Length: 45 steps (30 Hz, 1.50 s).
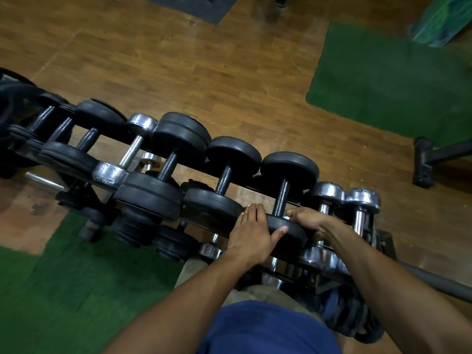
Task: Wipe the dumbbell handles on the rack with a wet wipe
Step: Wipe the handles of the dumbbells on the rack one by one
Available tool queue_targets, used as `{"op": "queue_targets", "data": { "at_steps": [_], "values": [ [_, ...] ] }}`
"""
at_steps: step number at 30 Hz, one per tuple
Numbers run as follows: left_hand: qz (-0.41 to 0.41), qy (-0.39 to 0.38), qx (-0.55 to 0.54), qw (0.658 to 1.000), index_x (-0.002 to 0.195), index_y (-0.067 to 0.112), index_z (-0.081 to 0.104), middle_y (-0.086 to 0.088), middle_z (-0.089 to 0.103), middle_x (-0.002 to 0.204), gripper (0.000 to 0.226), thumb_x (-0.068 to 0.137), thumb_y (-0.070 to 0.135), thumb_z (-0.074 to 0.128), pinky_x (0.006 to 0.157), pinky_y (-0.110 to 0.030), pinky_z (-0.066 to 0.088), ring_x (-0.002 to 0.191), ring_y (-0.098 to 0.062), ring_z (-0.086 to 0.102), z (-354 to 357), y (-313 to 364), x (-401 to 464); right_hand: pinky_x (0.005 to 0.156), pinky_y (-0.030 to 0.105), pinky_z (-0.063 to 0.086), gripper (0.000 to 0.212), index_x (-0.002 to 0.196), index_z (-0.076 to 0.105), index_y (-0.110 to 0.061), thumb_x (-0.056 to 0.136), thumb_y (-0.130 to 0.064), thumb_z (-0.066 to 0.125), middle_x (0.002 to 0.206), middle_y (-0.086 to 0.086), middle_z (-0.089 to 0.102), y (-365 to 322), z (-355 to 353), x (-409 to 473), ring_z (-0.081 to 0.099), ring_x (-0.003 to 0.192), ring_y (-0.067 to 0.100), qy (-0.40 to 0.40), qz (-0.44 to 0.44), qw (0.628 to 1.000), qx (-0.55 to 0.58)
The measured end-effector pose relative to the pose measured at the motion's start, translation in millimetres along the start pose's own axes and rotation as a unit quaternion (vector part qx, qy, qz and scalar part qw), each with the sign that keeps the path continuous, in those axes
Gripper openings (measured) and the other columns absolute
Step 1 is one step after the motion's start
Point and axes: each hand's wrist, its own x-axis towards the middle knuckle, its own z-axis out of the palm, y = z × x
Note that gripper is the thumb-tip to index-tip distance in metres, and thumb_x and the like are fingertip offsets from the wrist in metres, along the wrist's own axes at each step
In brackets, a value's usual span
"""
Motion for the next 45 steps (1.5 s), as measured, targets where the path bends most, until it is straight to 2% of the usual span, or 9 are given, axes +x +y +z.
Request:
{"op": "queue_targets", "data": {
  "at_steps": [2,6,11,16,21,29,35,38,45],
  "values": [
    [0.000,0.000,0.001,1.000,0.161,0.004,0.009,-0.015,0.016,0.168,0.100,0.094,0.078,0.019,0.127,-0.041,0.010,0.156,-0.027,0.009,-1,0,0,0.082,0.039,0.055,0.041,0.118,0.069,-0.002,0.090,0.010,0.042,0.113,0.028,0.070,-4,0,4,0.065,0.099,0.038,-0.009,-0.004,0.997,0.072],
    [0.000,-0.005,0.002,1.000,0.161,0.004,0.009,-0.016,0.015,0.168,0.100,0.095,0.077,0.021,0.127,-0.041,0.010,0.156,-0.027,0.009,-3,0,0,0.071,0.030,0.052,0.045,0.120,0.066,0.001,0.089,0.011,0.034,0.087,0.012,0.061,-20,-1,19,0.054,0.069,0.018,0.094,-0.030,0.975,0.201],
    [-0.001,-0.010,0.005,1.000,0.161,0.004,0.008,-0.015,0.014,0.169,0.098,0.096,0.076,0.023,0.128,-0.041,0.010,0.157,-0.025,0.008,-3,1,0,0.068,0.034,0.051,0.023,0.093,0.054,-0.011,0.095,0.007,0.040,0.077,0.006,0.050,-45,-4,27,0.052,0.069,0.017,0.198,-0.048,0.914,0.350],
    [0.000,-0.011,0.011,1.000,0.161,0.004,0.010,-0.016,0.016,0.168,0.097,0.097,0.076,0.023,0.128,-0.041,0.011,0.156,-0.026,0.010,-4,0,0,0.059,0.033,0.054,0.021,0.085,0.057,-0.012,0.087,0.009,0.054,0.071,0.008,0.055,-43,4,26,0.059,0.067,0.019,0.257,-0.090,0.897,0.348],
    [0.006,-0.009,0.009,1.000,0.160,0.003,0.013,-0.016,0.020,0.167,0.099,0.096,0.078,0.022,0.127,-0.042,0.014,0.155,-0.027,0.014,-1,-1,2,0.076,0.032,0.055,0.017,0.100,0.062,-0.016,0.090,-0.002,0.063,0.090,0.006,0.070,-21,-4,-3,0.068,0.081,0.017,0.266,-0.145,0.892,0.335],
    [0.018,-0.049,-0.009,0.999,0.161,0.003,0.004,-0.017,0.012,0.169,0.098,0.098,0.073,0.029,0.127,-0.042,0.013,0.156,-0.027,0.010,-12,-4,0,0.063,0.026,0.039,0.016,0.087,0.059,-0.022,0.091,-0.009,0.068,0.072,-0.005,0.069,-1,-4,-64,0.062,0.058,0.005,0.285,-0.190,0.877,0.338],
    [0.060,-0.013,-0.005,0.998,0.162,0.006,0.000,-0.012,0.005,0.171,0.094,0.100,0.066,0.037,0.127,-0.043,0.005,0.157,-0.024,0.003,-12,-3,-28,0.075,0.041,0.060,0.015,0.090,0.054,-0.018,0.100,-0.007,0.054,0.082,0.004,0.070,10,14,-96,0.068,0.075,0.022,0.279,-0.206,0.852,0.393],
    [0.106,0.038,-0.019,0.993,0.162,0.008,0.005,-0.011,0.006,0.171,0.091,0.100,0.063,0.041,0.128,-0.042,0.002,0.157,-0.023,0.002,-6,9,-43,0.060,0.028,0.060,0.017,0.091,0.049,-0.017,0.101,-0.003,0.051,0.092,0.013,0.068,19,16,-101,0.070,0.073,0.026,0.316,-0.213,0.845,0.375],
    [0.165,0.051,-0.134,0.976,0.162,0.016,0.013,0.001,0.014,0.169,0.081,0.101,0.053,0.049,0.127,-0.039,0.014,0.156,-0.014,0.009,24,29,-77,0.075,0.025,0.057,0.021,0.090,0.065,-0.009,0.094,0.009,0.055,0.107,0.019,0.066,57,4,-104,0.065,0.091,0.022,0.347,-0.206,0.851,0.337]
  ]
}}
